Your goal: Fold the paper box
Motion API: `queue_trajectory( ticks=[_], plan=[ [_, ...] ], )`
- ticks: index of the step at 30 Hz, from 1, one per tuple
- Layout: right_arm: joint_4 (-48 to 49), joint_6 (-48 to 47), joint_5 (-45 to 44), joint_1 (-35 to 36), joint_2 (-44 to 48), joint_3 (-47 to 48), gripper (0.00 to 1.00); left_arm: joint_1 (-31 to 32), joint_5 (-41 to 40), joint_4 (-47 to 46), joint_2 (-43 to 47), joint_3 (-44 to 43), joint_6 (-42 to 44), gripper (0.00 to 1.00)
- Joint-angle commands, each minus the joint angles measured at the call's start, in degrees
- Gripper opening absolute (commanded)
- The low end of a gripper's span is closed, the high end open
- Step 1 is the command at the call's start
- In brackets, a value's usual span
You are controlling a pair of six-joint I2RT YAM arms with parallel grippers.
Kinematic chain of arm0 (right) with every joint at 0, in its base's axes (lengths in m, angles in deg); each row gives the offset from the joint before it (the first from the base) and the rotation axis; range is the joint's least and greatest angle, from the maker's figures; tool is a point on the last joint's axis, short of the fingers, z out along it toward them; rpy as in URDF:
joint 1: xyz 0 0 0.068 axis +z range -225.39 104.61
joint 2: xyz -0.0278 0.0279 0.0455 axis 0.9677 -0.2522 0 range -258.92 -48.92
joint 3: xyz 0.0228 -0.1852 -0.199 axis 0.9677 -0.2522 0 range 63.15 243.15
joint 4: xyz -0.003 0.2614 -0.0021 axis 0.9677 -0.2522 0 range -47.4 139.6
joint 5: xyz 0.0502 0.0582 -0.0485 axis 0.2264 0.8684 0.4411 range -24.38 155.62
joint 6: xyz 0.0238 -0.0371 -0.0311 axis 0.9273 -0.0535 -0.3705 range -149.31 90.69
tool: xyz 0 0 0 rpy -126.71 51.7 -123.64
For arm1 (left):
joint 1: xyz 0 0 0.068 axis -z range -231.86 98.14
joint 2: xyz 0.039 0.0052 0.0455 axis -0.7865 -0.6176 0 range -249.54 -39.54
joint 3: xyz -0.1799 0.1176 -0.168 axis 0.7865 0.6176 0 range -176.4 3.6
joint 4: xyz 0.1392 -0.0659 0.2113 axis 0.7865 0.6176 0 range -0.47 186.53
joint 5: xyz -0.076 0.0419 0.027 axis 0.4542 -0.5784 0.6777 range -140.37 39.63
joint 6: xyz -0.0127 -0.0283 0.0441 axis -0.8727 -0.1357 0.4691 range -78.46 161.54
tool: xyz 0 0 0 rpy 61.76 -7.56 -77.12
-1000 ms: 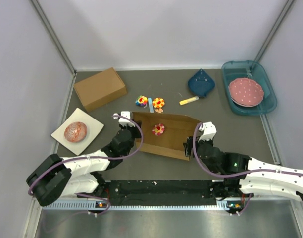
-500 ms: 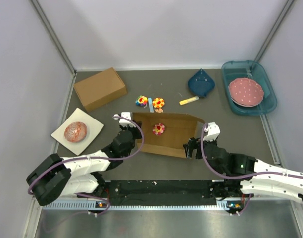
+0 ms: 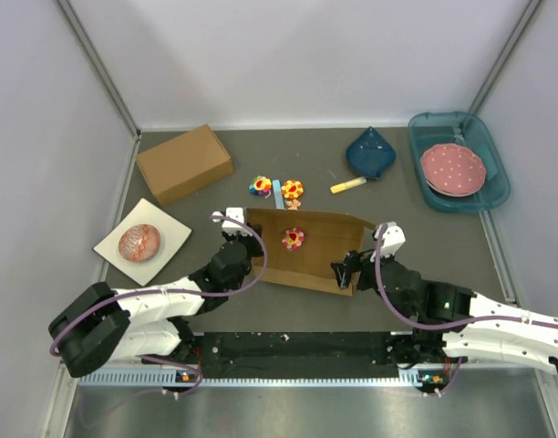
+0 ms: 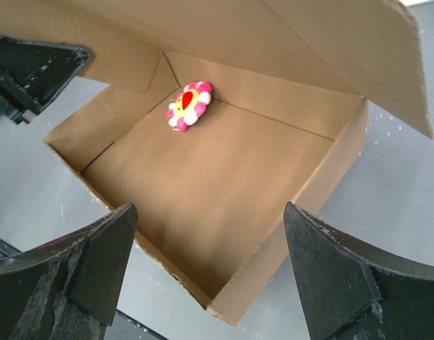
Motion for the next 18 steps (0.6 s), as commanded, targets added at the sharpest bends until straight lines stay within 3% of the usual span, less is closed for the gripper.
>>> queue_trajectory(
  ticks=[1,8,18],
  plan=[
    [-0.03,-8.65,4.54,0.95,0.51,6.06,0.84,0.67,0.11,10.43,-1.31,0.28,1.03,0.0],
    [-8.92,-15.6,-2.12,1.13,4.81,12.84,0.81,0.93,-2.26,12.45,-0.7,-0.07,1.65,0.0],
    [-10.85,-19.03,-16.46,1.04,7.89,9.77,0.81,1.11,-5.68,12.36,0.27,-0.51,4.11,0.0]
  ],
)
